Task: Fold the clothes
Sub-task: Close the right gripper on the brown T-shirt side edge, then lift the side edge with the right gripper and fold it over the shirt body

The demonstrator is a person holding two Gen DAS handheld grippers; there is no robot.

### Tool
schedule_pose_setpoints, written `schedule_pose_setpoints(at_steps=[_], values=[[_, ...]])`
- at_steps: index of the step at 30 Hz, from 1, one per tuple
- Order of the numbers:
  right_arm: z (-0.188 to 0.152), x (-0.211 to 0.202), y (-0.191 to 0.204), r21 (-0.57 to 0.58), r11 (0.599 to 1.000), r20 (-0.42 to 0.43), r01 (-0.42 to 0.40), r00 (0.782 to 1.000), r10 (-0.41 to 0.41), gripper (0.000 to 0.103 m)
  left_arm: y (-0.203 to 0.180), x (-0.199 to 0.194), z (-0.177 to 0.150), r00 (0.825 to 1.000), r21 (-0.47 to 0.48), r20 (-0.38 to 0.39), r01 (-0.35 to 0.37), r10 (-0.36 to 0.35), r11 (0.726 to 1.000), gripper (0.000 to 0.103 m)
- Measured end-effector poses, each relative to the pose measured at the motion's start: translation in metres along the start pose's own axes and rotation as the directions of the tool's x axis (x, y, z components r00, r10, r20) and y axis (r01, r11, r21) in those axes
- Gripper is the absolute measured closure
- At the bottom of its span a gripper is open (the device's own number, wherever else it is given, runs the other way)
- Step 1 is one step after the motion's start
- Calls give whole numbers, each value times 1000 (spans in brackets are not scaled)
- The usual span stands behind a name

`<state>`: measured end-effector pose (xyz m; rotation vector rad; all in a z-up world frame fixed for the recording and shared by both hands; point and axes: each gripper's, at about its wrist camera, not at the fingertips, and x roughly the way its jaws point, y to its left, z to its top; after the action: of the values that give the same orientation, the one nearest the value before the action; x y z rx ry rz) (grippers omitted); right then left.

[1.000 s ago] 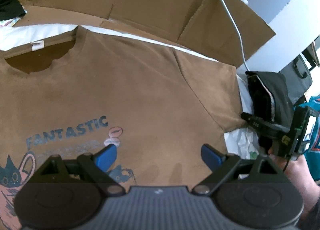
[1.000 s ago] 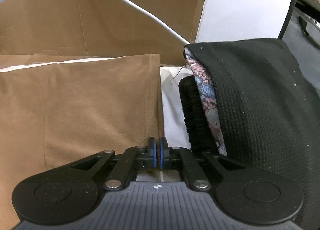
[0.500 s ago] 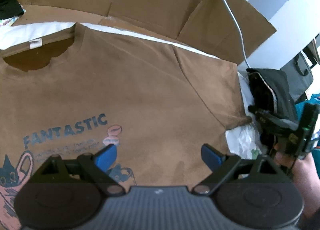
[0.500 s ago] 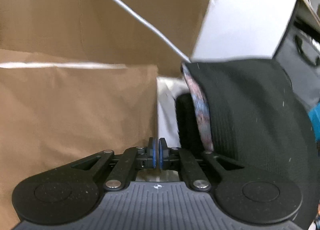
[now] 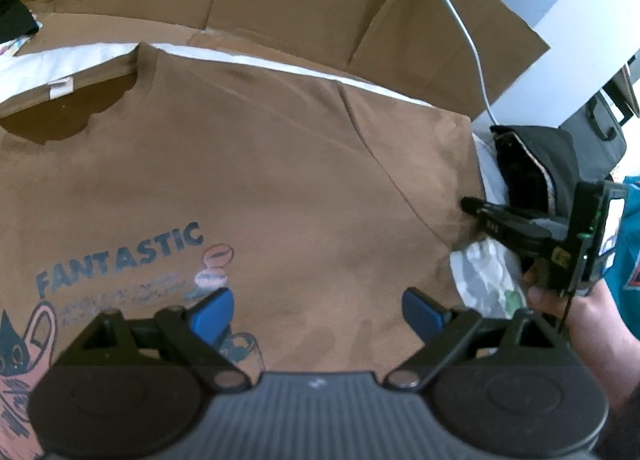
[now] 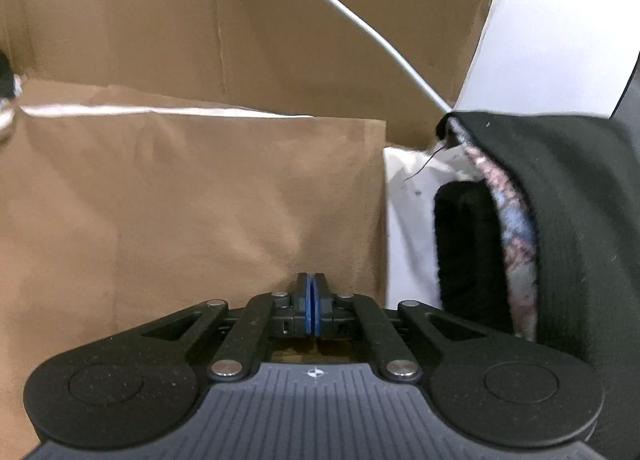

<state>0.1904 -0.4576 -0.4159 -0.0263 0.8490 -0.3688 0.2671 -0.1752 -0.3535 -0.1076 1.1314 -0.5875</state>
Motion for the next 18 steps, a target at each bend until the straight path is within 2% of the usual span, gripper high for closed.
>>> schedule_pose_setpoints(at_steps=[2, 5, 10, 12, 17, 18], values=[[-1, 2, -6, 25, 998, -9, 53, 999, -53, 98, -1, 1, 0, 1000, 3, -2, 1, -1, 1000, 10], [-1, 3, -11, 35, 996, -18, 76, 997, -75, 98, -2, 1, 1, 1000, 12, -6, 5, -5, 1000, 10], [5, -17, -22, 96, 995, -2, -4, 1000, 5, 96, -10, -4, 7, 1000, 37, 2, 6, -6, 999, 10], [4, -28, -26, 100, 995, 6, -19, 1000, 18, 91, -12, -8, 9, 1000, 40, 17, 7, -8, 999, 10], [3, -43, -34, 122, 991, -5, -46, 999, 47, 89, -21, -16, 10, 999, 63, 50, 19, -22, 998, 14], [2, -46, -35, 124, 991, -7, -48, 999, 49, 86, -23, -17, 10, 998, 72, 55, 19, -23, 997, 15]])
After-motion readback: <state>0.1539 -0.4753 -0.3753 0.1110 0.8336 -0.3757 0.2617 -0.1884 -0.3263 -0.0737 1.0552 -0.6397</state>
